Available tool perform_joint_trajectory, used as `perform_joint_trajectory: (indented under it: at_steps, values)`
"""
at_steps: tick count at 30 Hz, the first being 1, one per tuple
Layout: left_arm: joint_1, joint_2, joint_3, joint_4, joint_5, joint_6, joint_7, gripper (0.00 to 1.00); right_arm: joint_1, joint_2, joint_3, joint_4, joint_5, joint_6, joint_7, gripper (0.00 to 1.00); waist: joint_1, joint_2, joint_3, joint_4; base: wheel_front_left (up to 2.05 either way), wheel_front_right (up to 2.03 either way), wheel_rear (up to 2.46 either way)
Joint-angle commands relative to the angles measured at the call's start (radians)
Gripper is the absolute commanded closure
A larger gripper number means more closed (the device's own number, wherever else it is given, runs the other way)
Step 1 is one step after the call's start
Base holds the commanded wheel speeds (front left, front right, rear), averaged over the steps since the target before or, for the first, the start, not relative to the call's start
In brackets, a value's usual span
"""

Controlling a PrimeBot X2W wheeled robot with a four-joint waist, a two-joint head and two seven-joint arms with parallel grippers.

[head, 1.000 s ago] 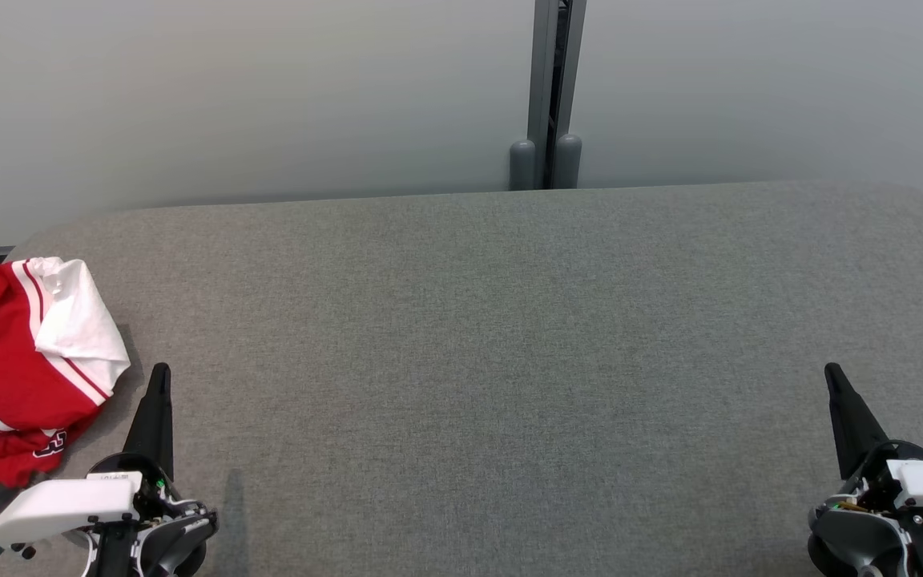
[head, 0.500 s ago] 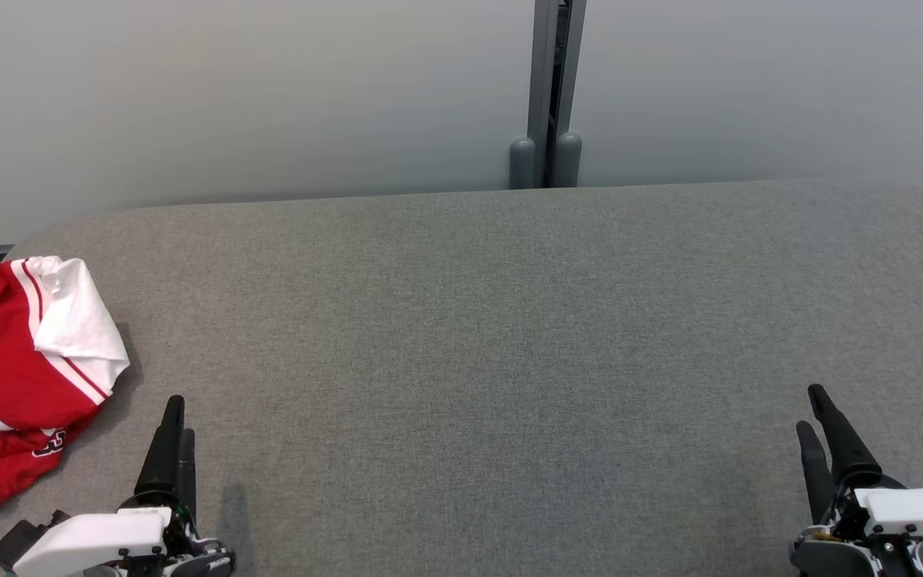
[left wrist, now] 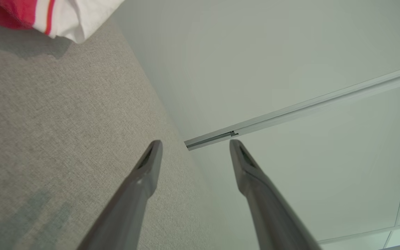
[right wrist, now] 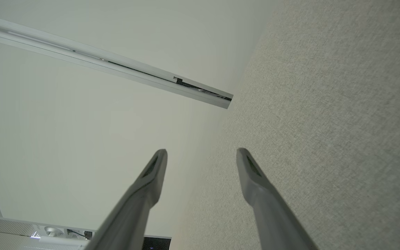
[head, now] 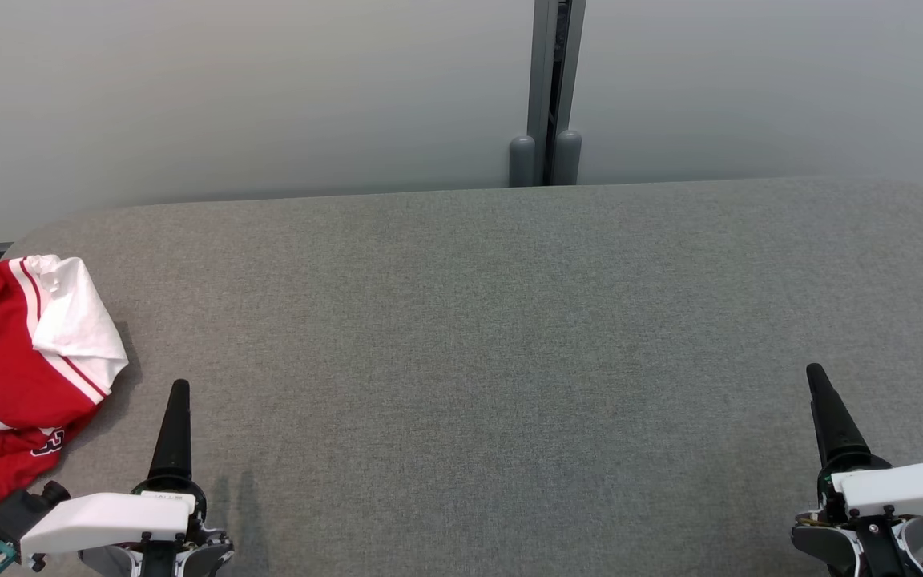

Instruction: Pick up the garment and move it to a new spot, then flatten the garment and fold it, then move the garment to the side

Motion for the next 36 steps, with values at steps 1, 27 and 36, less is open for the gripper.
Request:
perform_joint_trajectory:
  at_steps: [1,27,36]
  values:
    - [-0.037,0.01,-0.001,-0.013,0.05,0.0,-0.011,0.0,-0.03,-0.011,-0.001,-0.02,-0.048,0.002,-0.012,0.0,0.0,-0.0001,0.0,0.0,0.0,0.0,0.0]
    - [-0.07,0.014,-0.042,0.039,0.531,0.057,-0.1,0.0,-0.073,-0.01,0.034,0.012,-0.552,0.003,-0.102,0.0,0.0,-0.0001,0.004,-0.002,0.0,0.0,0.0]
    - [-0.08,0.018,-0.056,0.063,0.649,0.077,-0.127,0.0,-0.082,-0.01,0.043,0.026,-0.68,0.003,-0.129,0.0,0.0,-0.0001,0.004,-0.004,0.0,0.0,0.0]
